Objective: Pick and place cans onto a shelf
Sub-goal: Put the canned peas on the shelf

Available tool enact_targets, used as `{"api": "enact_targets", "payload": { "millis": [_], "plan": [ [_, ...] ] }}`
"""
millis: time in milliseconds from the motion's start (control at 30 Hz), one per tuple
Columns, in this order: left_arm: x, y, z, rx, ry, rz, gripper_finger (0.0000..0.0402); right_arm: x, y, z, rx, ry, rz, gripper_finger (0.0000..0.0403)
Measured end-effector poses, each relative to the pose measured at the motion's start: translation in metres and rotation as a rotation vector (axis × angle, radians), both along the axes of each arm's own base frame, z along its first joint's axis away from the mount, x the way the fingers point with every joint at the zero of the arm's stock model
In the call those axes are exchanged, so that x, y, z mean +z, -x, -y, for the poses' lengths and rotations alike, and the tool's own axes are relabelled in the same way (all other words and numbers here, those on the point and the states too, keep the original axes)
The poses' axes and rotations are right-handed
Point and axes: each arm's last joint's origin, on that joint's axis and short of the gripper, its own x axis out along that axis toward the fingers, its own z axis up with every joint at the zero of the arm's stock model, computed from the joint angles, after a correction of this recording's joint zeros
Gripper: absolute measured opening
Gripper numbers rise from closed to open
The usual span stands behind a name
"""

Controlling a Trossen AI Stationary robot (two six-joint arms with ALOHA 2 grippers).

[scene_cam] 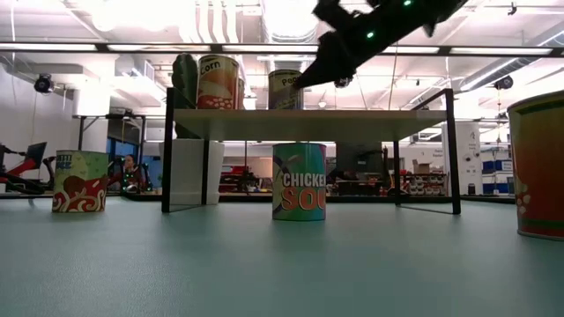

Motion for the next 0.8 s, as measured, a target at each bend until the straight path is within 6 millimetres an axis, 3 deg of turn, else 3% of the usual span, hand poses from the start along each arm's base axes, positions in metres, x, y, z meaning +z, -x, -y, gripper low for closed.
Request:
{"api": "enact_targets", "payload": {
  "millis": [500,667,800],
  "plan": [
    [0.000,0.000,0.000,0.000,-0.019,-0.003,0.0038,0.001,-0.058,0.014,-0.171,0.097,-0.032,0.0009],
    [0.000,0.000,0.000,0.000,-0.027,-0.006,0.0038,0.003,-0.062,0.010,-0.160,0.112,-0.040,0.0009],
    [0.000,0.000,0.000,0.000,-0.027,-0.006,0.0038,0.019,-0.054,-0.002,-0.129,0.104,-0.040,0.0009]
  ]
}}
